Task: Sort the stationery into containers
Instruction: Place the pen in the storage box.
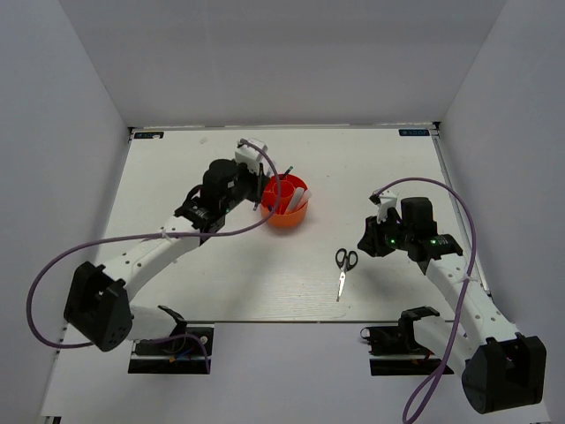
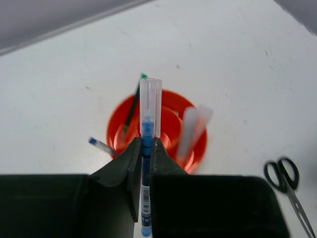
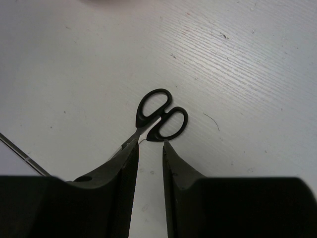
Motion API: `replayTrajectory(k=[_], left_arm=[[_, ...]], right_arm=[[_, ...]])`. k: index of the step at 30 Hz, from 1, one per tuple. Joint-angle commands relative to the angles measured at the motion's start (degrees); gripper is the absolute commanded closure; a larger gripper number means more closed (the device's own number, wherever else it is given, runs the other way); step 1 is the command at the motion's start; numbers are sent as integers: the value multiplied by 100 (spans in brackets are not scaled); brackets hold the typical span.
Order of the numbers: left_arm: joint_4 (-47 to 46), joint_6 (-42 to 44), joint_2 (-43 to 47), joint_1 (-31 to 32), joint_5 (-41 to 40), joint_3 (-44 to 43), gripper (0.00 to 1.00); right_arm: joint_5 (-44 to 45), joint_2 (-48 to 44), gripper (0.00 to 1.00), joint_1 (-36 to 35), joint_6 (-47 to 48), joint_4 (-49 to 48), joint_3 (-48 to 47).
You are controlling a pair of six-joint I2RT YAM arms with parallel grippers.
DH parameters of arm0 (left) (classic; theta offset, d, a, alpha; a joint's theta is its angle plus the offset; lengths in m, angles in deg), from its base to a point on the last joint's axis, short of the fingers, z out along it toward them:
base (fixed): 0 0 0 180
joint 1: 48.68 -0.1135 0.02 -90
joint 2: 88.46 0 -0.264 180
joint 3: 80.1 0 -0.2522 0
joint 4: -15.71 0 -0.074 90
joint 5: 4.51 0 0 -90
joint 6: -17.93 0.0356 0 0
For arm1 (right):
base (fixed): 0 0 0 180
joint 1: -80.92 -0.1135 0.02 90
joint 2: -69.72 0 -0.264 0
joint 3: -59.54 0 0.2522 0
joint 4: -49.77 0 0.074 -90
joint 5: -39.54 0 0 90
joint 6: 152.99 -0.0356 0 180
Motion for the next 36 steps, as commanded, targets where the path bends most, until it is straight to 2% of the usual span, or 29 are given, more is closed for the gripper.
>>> replayTrajectory(k=[1,4,7,13,19,36], left_arm=[[-1249,-117,-513,-322,223,-273,100],[-1777,-170,-1050,-481,171,-643,100],[-1814,-249,-1639,-569,135,-1292,100],[-1989,-434,-2422,-701,144,-1785,100],[-2200,-539,-2808,-718,188,-1698,100],[-2341,-609,-3055,-745,240,-1224,99]], right_arm=[[-55,23,70,30,70,-194,61],[-64,58,70,47,79,-202,61],[-72,110,70,30,87,-194,52],[-64,137,70,30,87,-202,61],[-90,154,70,38,96,-194,43],[-64,163,70,30,105,-202,35]])
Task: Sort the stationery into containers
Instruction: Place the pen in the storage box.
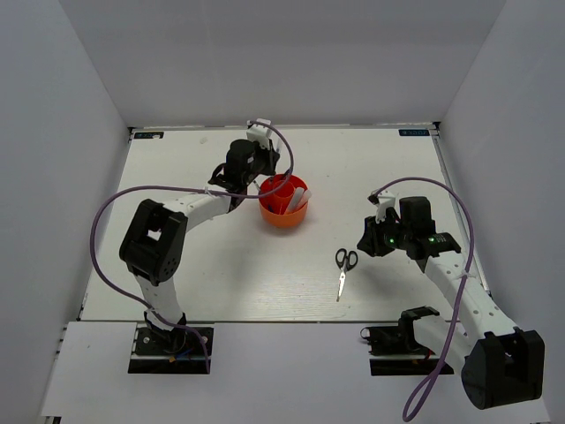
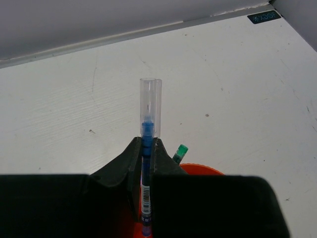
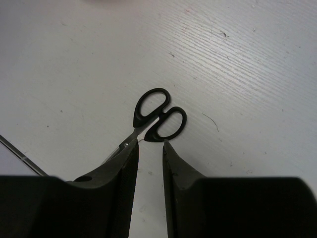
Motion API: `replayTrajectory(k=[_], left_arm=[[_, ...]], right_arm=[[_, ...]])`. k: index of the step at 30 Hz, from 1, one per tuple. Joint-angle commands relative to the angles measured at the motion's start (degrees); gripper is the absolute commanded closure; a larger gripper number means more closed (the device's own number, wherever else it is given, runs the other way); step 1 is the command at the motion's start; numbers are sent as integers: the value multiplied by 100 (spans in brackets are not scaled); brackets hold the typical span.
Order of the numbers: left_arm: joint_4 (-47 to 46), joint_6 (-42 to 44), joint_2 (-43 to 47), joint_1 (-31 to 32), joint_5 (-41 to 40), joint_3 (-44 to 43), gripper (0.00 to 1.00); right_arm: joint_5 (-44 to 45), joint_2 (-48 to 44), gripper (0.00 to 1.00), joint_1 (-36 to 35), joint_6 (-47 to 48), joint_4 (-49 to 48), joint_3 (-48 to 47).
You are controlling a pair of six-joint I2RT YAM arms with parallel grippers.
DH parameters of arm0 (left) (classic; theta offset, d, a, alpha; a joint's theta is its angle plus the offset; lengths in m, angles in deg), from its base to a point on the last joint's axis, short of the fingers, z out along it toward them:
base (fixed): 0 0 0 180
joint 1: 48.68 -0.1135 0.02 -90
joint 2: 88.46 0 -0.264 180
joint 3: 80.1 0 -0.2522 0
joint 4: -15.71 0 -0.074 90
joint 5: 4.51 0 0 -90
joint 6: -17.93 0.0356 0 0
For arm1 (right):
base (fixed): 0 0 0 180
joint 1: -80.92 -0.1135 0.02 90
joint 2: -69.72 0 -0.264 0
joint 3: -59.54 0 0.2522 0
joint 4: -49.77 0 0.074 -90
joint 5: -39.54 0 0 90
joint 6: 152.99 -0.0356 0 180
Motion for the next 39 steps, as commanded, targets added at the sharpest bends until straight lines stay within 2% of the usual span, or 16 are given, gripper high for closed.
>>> replayTrajectory(k=[1,8,10,12,15,20,29,30,32,33,34,36,37,38,39], left_arm=[[-112,-56,-19,-26,98,153,98],[-68,-39,-10,-8,90,277,91],[-68,-39,25,9,90,329,87],[-42,-13,42,18,72,347,77],[-6,14,95,27,63,391,68],[99,31,183,53,63,391,61],[292,137,682,115,72,338,58],[310,137,771,115,98,347,64],[573,198,1192,167,168,330,76],[722,198,1342,194,177,312,90],[1454,172,1604,203,351,251,95],[2143,-12,2027,220,581,128,100],[3226,-91,2316,203,791,110,97],[3550,-318,2467,212,801,153,89],[3867,-398,2912,220,819,223,72]], right_arm=[[-70,-1,70,30,57,-154,43],[-70,-27,70,30,39,-137,43],[-88,-27,70,30,48,-119,35],[-79,-36,70,30,48,-128,35],[-70,-53,70,39,48,-145,26],[-70,-62,69,47,39,-119,35],[-18,-80,66,30,48,-111,35],[-18,-62,66,47,48,-110,43],[105,17,66,30,66,-110,61],[158,52,66,30,135,-119,70],[280,96,66,30,180,-111,78],[483,350,70,-31,294,-6,35],[562,438,70,-14,312,99,-96],[641,691,71,-40,329,188,-158],[685,772,71,-32,356,241,-281]])
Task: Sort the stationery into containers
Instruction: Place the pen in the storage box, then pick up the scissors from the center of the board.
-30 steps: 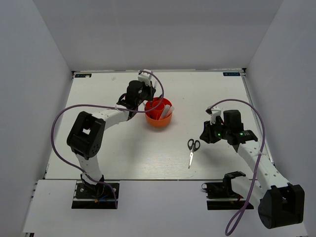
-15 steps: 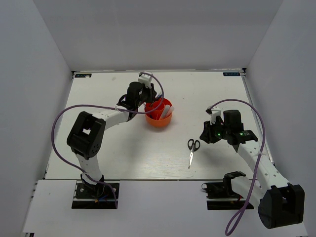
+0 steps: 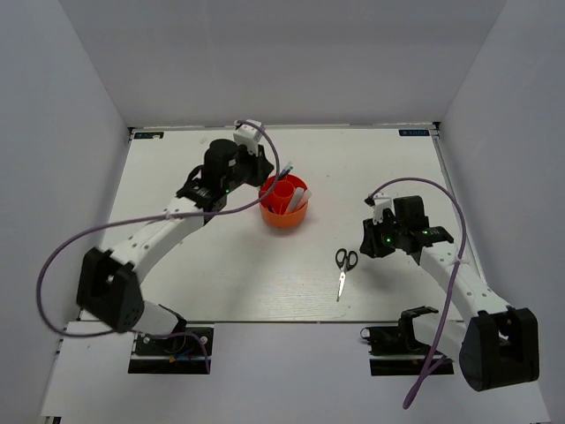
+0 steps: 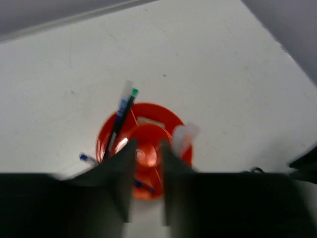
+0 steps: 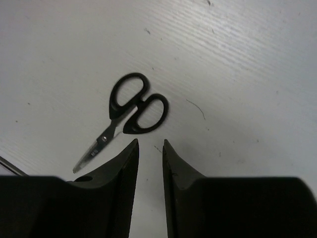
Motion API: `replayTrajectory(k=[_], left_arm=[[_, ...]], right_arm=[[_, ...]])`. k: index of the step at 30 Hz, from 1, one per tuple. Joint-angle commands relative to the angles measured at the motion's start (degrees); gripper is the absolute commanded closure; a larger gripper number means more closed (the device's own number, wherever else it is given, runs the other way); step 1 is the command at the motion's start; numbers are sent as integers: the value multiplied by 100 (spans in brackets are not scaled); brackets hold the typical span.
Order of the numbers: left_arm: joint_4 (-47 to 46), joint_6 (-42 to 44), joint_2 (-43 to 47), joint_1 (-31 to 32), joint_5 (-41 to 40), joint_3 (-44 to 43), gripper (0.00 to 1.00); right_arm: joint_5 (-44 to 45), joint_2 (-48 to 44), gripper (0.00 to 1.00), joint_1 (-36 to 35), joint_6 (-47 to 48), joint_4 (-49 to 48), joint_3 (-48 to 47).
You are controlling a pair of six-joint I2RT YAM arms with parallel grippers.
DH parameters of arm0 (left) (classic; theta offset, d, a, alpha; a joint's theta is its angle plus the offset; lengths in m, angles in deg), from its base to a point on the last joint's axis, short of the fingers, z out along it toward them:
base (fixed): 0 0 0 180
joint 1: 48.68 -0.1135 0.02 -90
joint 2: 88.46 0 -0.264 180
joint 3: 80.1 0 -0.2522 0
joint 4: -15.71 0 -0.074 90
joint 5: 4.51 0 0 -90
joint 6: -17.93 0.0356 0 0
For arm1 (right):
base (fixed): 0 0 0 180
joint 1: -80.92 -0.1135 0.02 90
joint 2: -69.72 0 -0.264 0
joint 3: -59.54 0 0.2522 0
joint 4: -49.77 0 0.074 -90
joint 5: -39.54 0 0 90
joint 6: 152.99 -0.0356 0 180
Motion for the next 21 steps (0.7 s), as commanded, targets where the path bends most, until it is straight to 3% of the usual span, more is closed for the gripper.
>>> replayTrajectory(k=[1,5,8,10,11,12,14,15,17,18,21], left_arm=[[2387,-405,1036,26,408,135,35],[3421,-547,1941,26,355,1224,25],[3589,-590,2714,61,426,1868,28],[3554,-643,3022,122,540,2290,36],[3572,-652,3050,270,531,2378,53],[3563,-722,3094,307,531,2466,61],[3572,-758,3077,586,532,2493,78],[3554,-819,3076,667,470,2476,79],[3414,-941,2893,1069,409,2476,79],[3179,-1021,2727,1194,278,2450,71],[2974,-1074,1929,2097,-302,2134,58]], right_arm=[[362,422,71,-77,150,202,-304],[565,819,71,-201,63,149,-462],[608,1091,71,-333,-8,140,-515],[679,1285,68,-394,-43,105,-576],[722,1311,68,-447,-52,88,-585],[766,1460,68,-465,-52,70,-620],[793,1609,67,-534,-104,79,-664],[863,1645,67,-544,-105,114,-708],[968,1646,67,-544,-113,88,-691],[1065,1628,67,-535,-113,18,-638],[1355,1374,65,-517,-175,-210,-524]])
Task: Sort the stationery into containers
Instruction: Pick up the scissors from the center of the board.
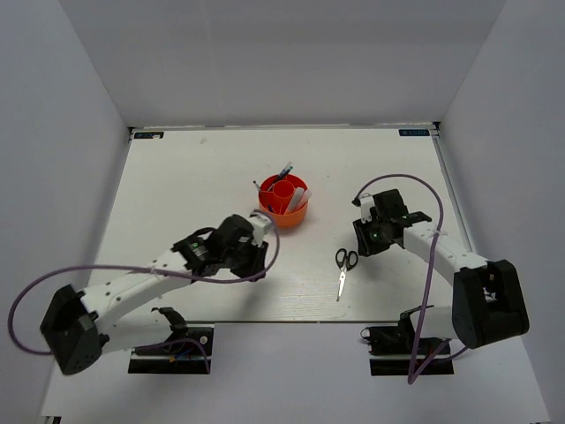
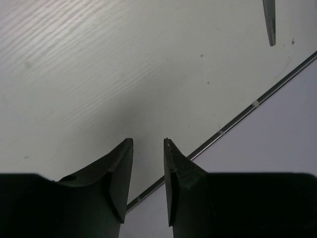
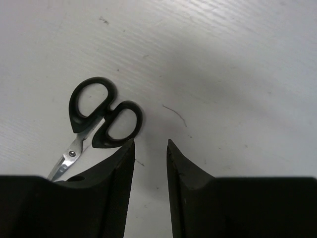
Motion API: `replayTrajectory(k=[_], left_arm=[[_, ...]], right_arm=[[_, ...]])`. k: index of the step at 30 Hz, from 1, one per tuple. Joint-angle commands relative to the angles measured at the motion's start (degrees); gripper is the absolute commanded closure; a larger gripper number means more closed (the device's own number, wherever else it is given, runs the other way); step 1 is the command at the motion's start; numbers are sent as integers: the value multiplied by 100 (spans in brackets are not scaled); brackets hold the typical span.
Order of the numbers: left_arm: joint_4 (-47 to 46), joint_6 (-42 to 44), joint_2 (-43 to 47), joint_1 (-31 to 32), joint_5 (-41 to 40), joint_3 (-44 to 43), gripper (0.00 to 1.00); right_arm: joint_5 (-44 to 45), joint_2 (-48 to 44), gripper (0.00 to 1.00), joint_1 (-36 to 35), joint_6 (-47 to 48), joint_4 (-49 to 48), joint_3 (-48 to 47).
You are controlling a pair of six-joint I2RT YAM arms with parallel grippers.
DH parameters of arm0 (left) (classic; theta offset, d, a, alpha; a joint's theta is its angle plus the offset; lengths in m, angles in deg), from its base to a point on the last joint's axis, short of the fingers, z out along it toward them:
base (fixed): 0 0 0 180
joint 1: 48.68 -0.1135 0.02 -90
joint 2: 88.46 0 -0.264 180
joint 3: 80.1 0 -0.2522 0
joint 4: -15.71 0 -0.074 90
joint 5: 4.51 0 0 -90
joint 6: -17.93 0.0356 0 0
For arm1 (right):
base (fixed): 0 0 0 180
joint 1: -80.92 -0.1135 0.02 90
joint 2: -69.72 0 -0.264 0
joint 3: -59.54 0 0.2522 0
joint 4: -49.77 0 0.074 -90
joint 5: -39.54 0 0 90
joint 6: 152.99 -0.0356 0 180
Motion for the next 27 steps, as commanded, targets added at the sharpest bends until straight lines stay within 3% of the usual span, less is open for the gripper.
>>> replayTrajectory(k=[1,4,6,7,8,10,13,17,27], left_arm=[[-342,-193,-984,683,-563,-818,58],[-464,-359,-1909,1000,-845,-1740,65],[-508,-474,-2788,1036,-907,-2313,71],[-535,-518,-2964,1036,-872,-2673,73],[-535,-606,-3592,1045,-854,-3025,77],[-605,-729,-4097,1045,-793,-3500,91],[-737,-958,-4837,1053,-740,-4003,93],[-816,-1265,-5479,1123,-766,-4715,75],[-992,-1398,-6156,1326,-872,-5103,58]], right_arm=[[670,-488,64,22,-114,-331,-32],[1284,-753,66,58,-289,-419,65],[1507,-868,76,101,-351,-420,65],[1647,-903,85,136,-447,-394,13],[1779,-947,100,154,-509,-376,-23],[1658,-991,100,224,-544,-148,-163],[1500,-1149,100,338,-658,-121,-164],[1350,-1334,100,418,-676,-95,-163],[990,-1510,100,453,-826,-68,-155]])
